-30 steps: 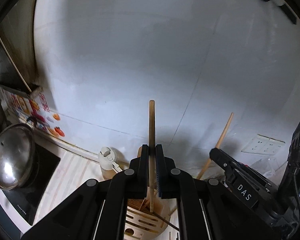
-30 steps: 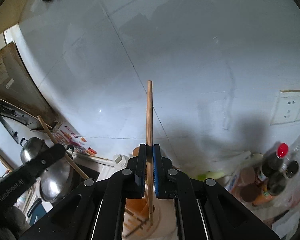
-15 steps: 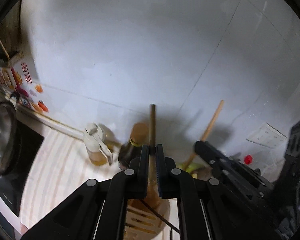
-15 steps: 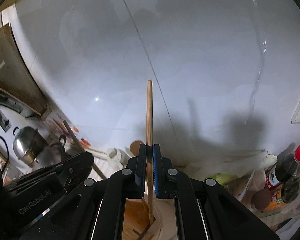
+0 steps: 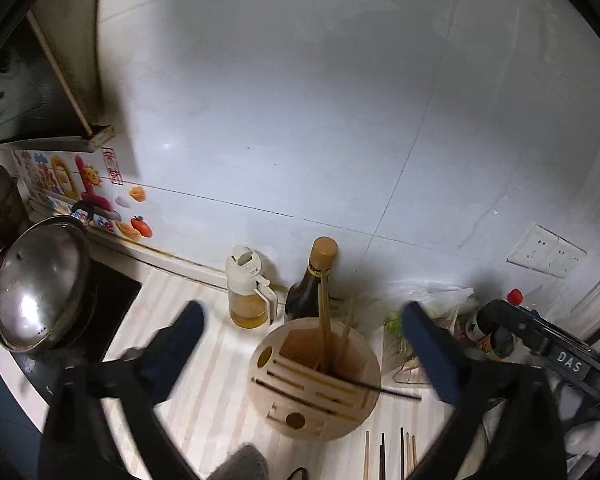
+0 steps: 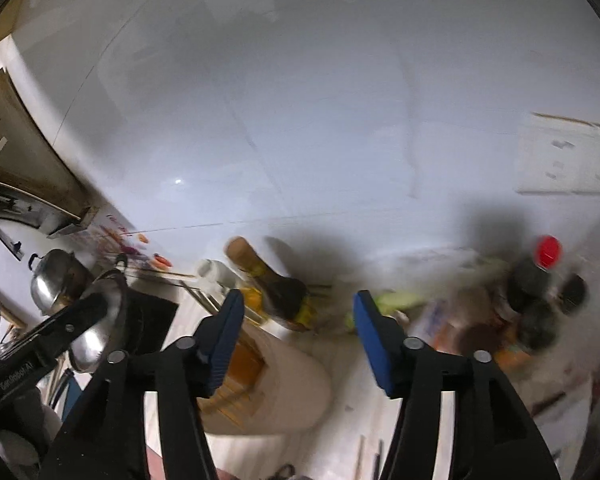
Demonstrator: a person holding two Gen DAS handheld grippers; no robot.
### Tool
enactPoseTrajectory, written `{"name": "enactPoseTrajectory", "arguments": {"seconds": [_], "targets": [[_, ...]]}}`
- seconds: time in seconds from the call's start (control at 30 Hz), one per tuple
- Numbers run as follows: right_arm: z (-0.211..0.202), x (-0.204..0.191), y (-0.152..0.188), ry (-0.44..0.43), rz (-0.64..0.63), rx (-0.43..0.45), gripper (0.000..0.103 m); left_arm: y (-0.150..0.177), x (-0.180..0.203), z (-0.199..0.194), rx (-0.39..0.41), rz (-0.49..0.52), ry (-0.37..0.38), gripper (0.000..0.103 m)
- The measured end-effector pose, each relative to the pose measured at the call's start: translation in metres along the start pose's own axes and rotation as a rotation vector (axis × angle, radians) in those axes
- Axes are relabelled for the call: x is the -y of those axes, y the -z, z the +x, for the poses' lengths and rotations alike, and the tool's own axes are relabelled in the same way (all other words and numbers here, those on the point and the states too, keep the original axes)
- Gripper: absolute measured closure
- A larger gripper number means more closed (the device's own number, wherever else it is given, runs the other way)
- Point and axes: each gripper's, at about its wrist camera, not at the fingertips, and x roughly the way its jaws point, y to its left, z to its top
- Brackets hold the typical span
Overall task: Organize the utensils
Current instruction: 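Drop both chopsticks into the beige holder and open both tools, then close the left tool on a wooden chopstick while the right tool grasps another wooden chopstick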
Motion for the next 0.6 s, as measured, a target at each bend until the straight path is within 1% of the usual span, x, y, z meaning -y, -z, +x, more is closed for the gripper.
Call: {"name": "enactPoseTrajectory", "arguments": {"seconds": [0.03,0.07,0.13,0.2,0.27,0.3,0.33,0.4,0.53,0.6], "targets": [[-0.008,0.007,0.008,0.029,0.004,0.006,0.030,0.007,0.000,-0.004,0.006,0.003,-0.009,0.000],[-0.013,0.013,0.014,0.036,0.012,0.007,0.026,0.016,0.002,-0.008,0.008,0.011,-0.024,0.000],[-0.023,0.029,0.034,0.078,0.036,-0.008,0.023,0.029,0.003,-0.012,0.013,0.015,-0.035,0.000],[-0.028,0.038,0.049,0.090,0.050,-0.019,0.015,0.046,0.007,-0.012,-0.003,0.026,-0.033,0.000],[-0.030,0.053,0.072,0.118,0.072,-0.046,0.012,0.062,0.012,-0.007,-0.034,0.033,-0.027,0.000],[-0.030,0.057,0.077,0.125,0.079,-0.056,0.012,0.070,0.015,-0.005,-0.050,0.037,-0.025,0.000],[-0.028,0.065,0.090,0.142,0.085,-0.080,0.011,0.081,0.019,0.000,-0.071,0.047,-0.026,0.000],[-0.024,0.075,0.109,0.167,0.092,-0.114,0.006,0.099,0.026,0.008,-0.112,0.062,-0.027,0.000],[-0.008,0.092,0.144,0.214,0.106,-0.189,0.006,0.140,0.041,0.033,-0.212,0.099,-0.029,0.000],[0.001,0.100,0.161,0.230,0.112,-0.227,0.006,0.158,0.048,0.047,-0.256,0.116,-0.046,0.000]]}}
